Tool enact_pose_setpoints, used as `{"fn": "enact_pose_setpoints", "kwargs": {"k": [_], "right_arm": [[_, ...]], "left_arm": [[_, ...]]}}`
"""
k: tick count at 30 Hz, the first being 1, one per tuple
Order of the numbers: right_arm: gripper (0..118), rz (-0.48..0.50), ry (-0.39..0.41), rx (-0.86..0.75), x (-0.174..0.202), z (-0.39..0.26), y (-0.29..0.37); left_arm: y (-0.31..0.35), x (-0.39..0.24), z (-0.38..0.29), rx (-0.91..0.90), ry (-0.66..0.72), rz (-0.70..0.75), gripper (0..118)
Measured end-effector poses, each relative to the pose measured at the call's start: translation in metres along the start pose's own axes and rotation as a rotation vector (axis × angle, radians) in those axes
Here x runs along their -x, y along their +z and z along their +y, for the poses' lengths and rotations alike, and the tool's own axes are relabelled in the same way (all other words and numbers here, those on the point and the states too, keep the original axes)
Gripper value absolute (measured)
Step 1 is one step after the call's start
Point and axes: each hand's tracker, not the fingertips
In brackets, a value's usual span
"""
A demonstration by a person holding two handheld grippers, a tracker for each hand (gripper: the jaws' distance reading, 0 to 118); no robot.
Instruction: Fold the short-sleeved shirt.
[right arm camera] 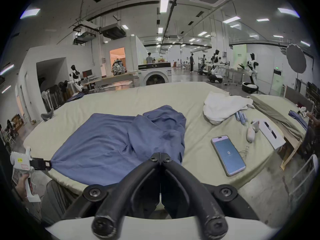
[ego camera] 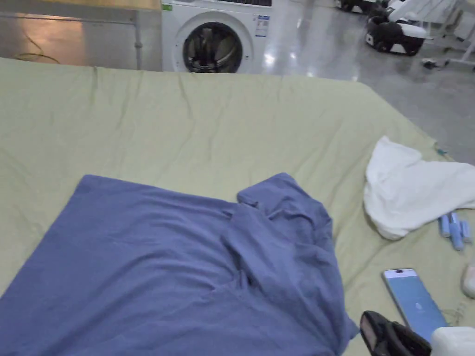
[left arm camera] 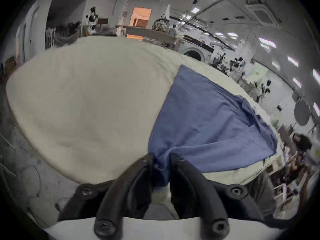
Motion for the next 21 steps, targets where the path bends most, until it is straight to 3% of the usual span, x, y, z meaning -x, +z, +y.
{"fn": "enact_pose_setpoints", "kwargs": {"k": [5, 6, 7, 8, 17, 21], "right_arm": [[1, -0.038, -0.01, 0.009, -0.021, -0.002, -0.009], [17, -0.04, -0.024, 0.011, -0.025, 0.001, -0.014], [54, -0.018, -0.065, 0.023, -0.031, 0.005, -0.02], [74, 0.004, -0.108, 0.049, -0.037, 0.009, -0.03], [75, -0.003, -0.359, 0.184, -0.079, 0.01, -0.133], [68, -0.022, -0.347, 0.223, -0.077, 0.0, -0.156]], "left_arm": [[-0.007, 0.001, -0.006, 0.008, -0.07, 0.06, 6], [-0.007, -0.003, -0.004, 0.019, -0.096, 0.072, 6], [-0.007, -0.006, -0.001, 0.029, -0.126, 0.084, 6], [-0.007, -0.008, 0.001, 0.037, -0.145, 0.09, 6], [-0.007, -0.003, 0.003, 0.036, -0.095, 0.082, 6], [-0.006, -0.007, 0.001, 0.039, -0.103, 0.092, 6]]}}
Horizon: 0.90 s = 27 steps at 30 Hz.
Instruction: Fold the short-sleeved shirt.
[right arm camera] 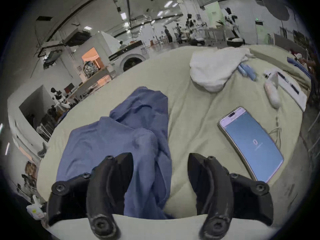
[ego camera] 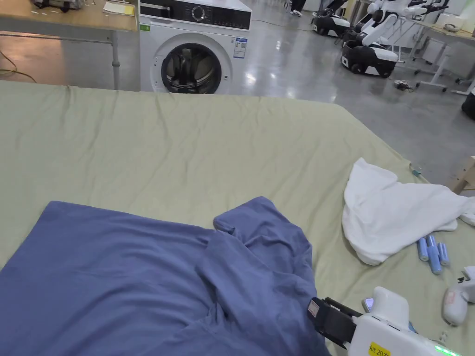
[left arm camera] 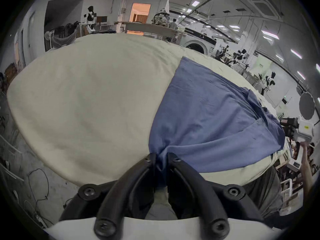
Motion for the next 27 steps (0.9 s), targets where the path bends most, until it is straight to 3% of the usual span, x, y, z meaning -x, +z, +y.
{"fn": "enact_pose_setpoints", "kwargs": {"k": [4, 9, 12, 13, 16, 22, 25, 27], "right_arm": [[47, -0.03, 0.06, -0.004, 0.009, -0.007, -0.001], [43, 0.006, 0.149, -0.001, 0.024, -0.01, 0.005], [8, -0.01, 0.162, -0.015, 0.022, -0.007, 0.004], [2, -0.015, 0.157, -0.018, 0.021, -0.007, 0.004], [0, 0.038, 0.124, -0.017, 0.014, -0.002, 0.006], [0, 0.082, 0.147, -0.033, 0.02, 0.004, 0.018], [0, 0.119, 0.156, -0.074, 0.028, 0.015, 0.035], [0, 0.152, 0.168, -0.104, 0.041, 0.028, 0.052]], "left_arm": [[0.0, 0.001, -0.001, 0.002, -0.003, 0.0, 6], [0.001, -0.003, -0.002, -0.005, 0.01, -0.004, 6], [0.001, -0.005, -0.003, -0.007, 0.012, -0.004, 6], [0.001, -0.003, -0.002, -0.008, 0.015, -0.005, 6], [0.002, -0.001, -0.002, -0.01, 0.026, -0.014, 6], [0.01, 0.002, -0.001, -0.027, 0.048, -0.044, 6], [0.034, -0.017, 0.006, -0.2, -0.025, -0.008, 6], [0.051, -0.027, 0.028, -0.276, -0.013, -0.07, 6]]}}
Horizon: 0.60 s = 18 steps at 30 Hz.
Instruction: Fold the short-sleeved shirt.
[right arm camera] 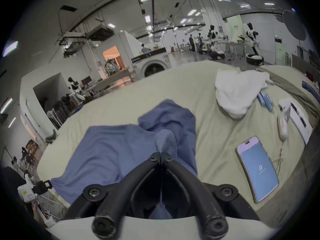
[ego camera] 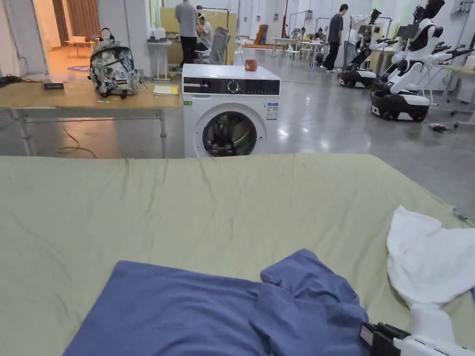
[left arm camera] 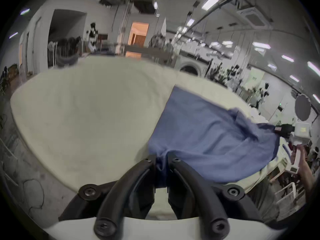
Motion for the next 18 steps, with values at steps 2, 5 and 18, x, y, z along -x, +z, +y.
{"fn": "enact_pose_setpoints", "kwargs": {"k": [2, 5, 18], "right_arm": [[0, 0.028, 0.044, -0.073, 0.016, 0.02, 0.017], [0, 0.065, 0.073, -0.163, 0.039, 0.058, 0.037], [0, 0.076, 0.196, -0.405, 0.095, 0.235, 0.067]], "left_arm": [[0.009, -0.02, 0.036, -0.066, -0.05, -0.03, 6], [0.025, -0.049, 0.09, -0.195, -0.174, -0.067, 4], [0.035, -0.098, 0.301, -0.51, -0.276, -0.164, 0]]}}
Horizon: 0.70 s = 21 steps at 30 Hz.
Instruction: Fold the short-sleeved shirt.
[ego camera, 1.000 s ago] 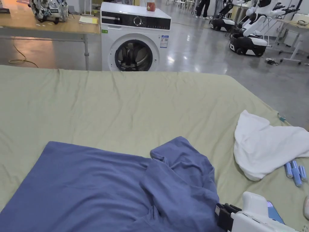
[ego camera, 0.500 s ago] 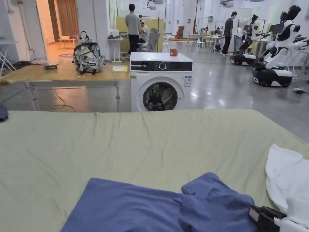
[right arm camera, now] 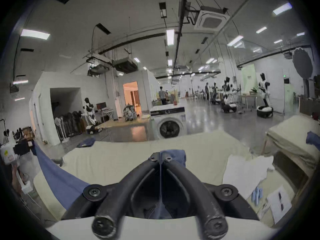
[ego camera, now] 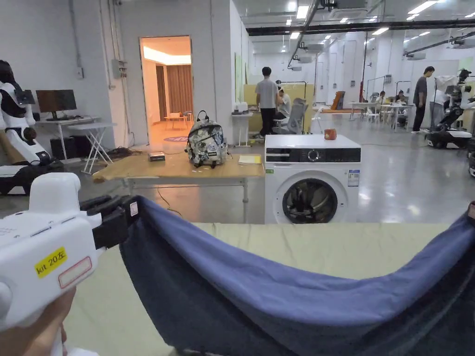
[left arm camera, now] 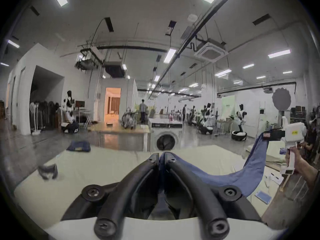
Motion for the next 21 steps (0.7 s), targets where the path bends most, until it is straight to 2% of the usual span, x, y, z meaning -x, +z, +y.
{"fn": "enact_pose_setpoints", "kwargs": {"k": [8, 15, 19, 21], "right_arm": [[0, -0.068, 0.099, -0.07, 0.022, 0.077, -0.061], [0, -0.082, 0.095, -0.116, 0.051, 0.118, -0.099], [0, -0.092, 0.153, -0.132, 0.062, 0.128, -0.115], [0, -0.102, 0.156, -0.152, 0.064, 0.129, -0.119]], "left_arm": [[-0.058, 0.028, 0.066, -0.004, -0.018, 0.05, 0], [-0.102, 0.048, 0.098, -0.008, 0.043, 0.052, 0], [-0.116, 0.049, 0.106, -0.009, -0.007, 0.074, 0], [-0.12, 0.052, 0.105, -0.011, -0.006, 0.082, 0]]}}
